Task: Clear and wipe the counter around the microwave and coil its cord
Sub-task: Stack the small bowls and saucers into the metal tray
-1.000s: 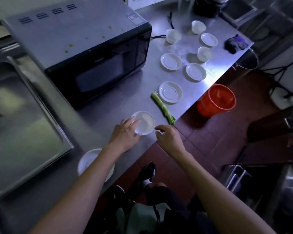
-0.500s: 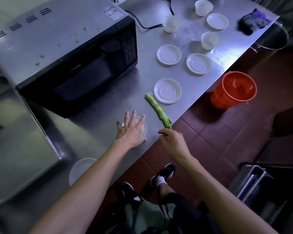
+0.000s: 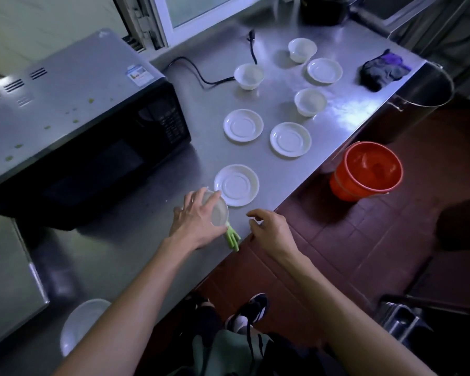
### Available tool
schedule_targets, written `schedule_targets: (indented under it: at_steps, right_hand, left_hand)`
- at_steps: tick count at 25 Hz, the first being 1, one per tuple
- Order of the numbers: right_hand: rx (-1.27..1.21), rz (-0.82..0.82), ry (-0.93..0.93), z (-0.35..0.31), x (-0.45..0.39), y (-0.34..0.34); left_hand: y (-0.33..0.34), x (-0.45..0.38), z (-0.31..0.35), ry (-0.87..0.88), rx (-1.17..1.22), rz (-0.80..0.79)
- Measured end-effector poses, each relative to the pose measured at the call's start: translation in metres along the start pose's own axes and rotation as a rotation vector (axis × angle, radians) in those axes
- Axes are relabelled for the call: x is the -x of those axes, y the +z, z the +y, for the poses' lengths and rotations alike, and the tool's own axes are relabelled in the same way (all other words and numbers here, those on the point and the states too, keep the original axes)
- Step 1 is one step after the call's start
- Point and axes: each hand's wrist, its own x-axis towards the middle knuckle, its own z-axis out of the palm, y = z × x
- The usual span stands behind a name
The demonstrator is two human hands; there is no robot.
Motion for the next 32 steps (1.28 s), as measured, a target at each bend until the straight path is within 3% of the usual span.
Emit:
schedule_targets:
  at_steps: [7,18,26,32]
  right_hand:
    - [0.031,0.099,0.053,0.029,-0.052,-0.053]
    - [0.238,0.079,0.057,0.03,-0.157,-0.128]
    - [0.43,-0.064,-0.015,0.02,-0.226,-0.145]
    - [0.411,-0.088,-0.1,0.039,-0.288,-0.169]
  left_hand:
    - [-0.005,-0.06,0.049,0.076,0.012,-0.026]
    - [-0.021,-0.176,0.098,0.168,0.019,-0.099]
    - [-0.036,-0.209,0.094,0.115,0.051,-0.063]
    - [-0.029,-0.246,0.108,0.017,0.019,-0.04]
